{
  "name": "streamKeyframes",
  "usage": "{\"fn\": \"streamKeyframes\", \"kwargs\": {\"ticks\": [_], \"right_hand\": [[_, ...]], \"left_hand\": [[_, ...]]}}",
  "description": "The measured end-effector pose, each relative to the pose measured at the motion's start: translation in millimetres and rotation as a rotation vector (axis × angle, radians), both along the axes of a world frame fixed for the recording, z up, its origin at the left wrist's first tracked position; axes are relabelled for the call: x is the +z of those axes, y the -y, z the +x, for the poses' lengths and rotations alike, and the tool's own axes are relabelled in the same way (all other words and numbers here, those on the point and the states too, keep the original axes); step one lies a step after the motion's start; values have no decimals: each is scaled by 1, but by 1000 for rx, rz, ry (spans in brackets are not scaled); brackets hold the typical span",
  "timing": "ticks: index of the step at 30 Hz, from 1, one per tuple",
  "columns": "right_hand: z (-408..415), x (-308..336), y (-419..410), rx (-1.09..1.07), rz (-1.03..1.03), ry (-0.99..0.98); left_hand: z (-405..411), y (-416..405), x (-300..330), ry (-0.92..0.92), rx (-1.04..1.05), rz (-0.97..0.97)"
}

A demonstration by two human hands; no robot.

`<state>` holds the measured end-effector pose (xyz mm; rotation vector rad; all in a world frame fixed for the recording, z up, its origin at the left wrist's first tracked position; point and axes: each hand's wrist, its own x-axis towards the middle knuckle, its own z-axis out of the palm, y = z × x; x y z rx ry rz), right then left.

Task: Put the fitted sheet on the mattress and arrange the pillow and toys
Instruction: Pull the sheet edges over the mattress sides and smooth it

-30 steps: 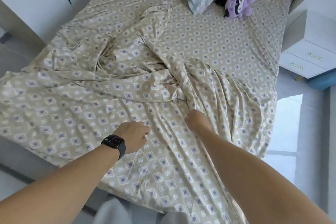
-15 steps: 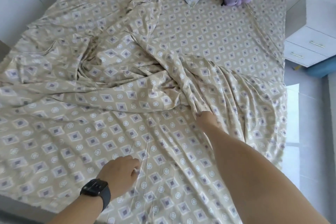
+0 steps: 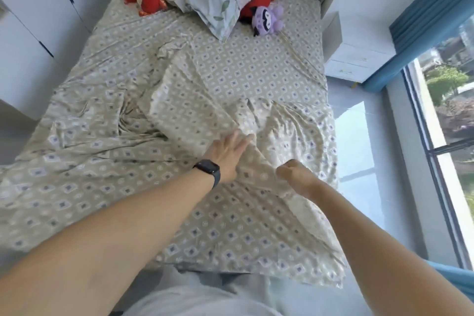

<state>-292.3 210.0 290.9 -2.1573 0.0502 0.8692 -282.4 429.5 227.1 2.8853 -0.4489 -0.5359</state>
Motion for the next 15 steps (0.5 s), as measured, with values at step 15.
{"fn": "streamKeyframes", "kwargs": {"ticks": [15], "right_hand": [[-34,63,33,40,121,133]], "left_hand": [[10,63,52,18,-401,12]]}}
